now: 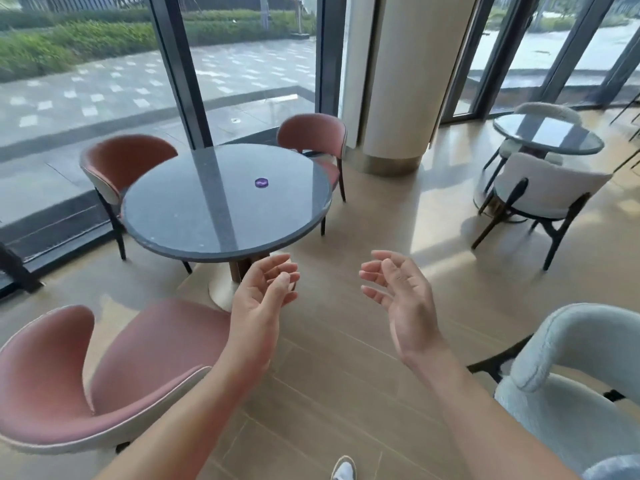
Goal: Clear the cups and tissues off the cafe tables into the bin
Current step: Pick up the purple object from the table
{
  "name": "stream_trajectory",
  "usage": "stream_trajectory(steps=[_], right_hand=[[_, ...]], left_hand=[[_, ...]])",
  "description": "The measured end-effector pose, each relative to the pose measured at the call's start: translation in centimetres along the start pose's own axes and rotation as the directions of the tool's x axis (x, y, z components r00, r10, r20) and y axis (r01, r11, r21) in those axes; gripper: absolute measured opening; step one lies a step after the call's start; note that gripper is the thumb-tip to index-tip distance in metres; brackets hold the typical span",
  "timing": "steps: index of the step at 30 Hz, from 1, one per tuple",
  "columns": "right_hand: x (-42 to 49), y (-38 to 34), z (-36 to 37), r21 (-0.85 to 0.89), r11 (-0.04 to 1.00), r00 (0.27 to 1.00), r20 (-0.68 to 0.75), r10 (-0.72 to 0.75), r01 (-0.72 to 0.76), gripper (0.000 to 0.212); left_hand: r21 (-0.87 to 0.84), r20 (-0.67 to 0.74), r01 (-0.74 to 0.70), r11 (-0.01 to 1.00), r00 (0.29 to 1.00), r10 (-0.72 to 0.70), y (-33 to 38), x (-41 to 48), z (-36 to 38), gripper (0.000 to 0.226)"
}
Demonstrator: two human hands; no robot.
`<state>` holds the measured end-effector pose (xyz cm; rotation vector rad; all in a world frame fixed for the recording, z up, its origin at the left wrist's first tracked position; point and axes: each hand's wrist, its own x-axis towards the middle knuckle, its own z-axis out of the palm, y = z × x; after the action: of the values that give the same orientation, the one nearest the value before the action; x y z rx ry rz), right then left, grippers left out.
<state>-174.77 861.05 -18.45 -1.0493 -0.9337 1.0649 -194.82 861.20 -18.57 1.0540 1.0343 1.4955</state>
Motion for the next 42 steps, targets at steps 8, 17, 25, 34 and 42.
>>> stream_trajectory(steps=[8, 17, 25, 34, 42], right_hand=[[17.1, 0.8, -0.2, -0.028, 0.999, 0.992, 0.117, 0.047, -0.044, 0.032], [34.9, 5.2, 1.7, -0.076, 0.996, 0.987, 0.147, 0.061, -0.051, 0.027], [52.7, 9.8, 9.2, -0.155, 0.984, 0.973, 0.200, 0.114, -0.084, 0.043], [66.8, 18.4, 17.4, -0.313, 0.944, 0.898, 0.377, 0.227, -0.107, 0.037], [80.0, 29.5, 24.0, -0.567, 0.819, 0.768, 0.560, 0.309, 0.084, 0.048]], left_hand=[[0.008, -0.099, 0.030, 1.000, 0.995, -0.029, -3.3, 14.0, 6.4, 0.020], [0.012, -0.196, -0.040, 0.999, 0.980, 0.041, -7.9, 32.4, 6.8, 0.030], [-0.019, -0.275, -0.059, 0.998, 0.960, 0.052, -10.4, 48.8, 5.0, 0.028], [0.037, -0.432, 0.004, 0.999, 0.902, 0.013, -13.8, 59.5, 0.4, 0.031], [0.028, -0.637, 0.092, 0.995, 0.769, -0.053, -19.1, 69.2, -1.7, 0.032]])
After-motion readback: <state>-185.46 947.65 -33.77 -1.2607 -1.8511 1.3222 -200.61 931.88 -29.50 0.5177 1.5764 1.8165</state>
